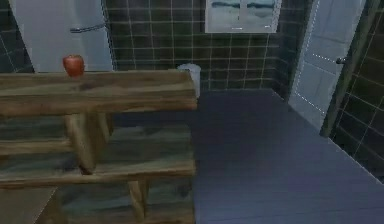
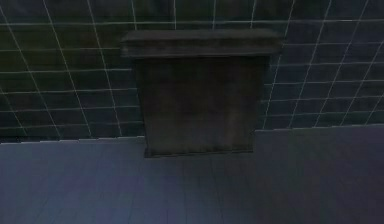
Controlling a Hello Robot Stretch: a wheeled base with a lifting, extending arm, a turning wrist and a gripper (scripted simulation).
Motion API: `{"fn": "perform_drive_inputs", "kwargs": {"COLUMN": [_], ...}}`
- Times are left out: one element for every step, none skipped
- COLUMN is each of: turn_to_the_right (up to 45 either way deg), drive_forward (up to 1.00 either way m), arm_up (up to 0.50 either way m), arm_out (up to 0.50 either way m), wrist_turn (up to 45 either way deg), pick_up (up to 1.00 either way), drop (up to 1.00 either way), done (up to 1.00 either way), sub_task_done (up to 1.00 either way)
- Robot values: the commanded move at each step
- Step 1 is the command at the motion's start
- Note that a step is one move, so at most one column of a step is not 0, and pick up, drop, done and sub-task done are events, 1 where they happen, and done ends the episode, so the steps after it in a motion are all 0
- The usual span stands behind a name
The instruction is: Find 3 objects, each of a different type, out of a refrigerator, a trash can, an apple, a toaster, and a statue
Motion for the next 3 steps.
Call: {"fn": "perform_drive_inputs", "kwargs": {"turn_to_the_right": [0.0, -36.0, 0.0], "drive_forward": [0.3, 0.0, 0.0], "arm_up": [0.0, 0.0, 0.0], "arm_out": [0.0, 0.0, 0.0], "wrist_turn": [0.0, 0.0, 0.0], "pick_up": [0.0, 0.0, 0.0], "drop": [0.0, 0.0, 0.0], "done": [0.0, 0.0, 1.0], "sub_task_done": [0.0, 0.0, 0.0]}}
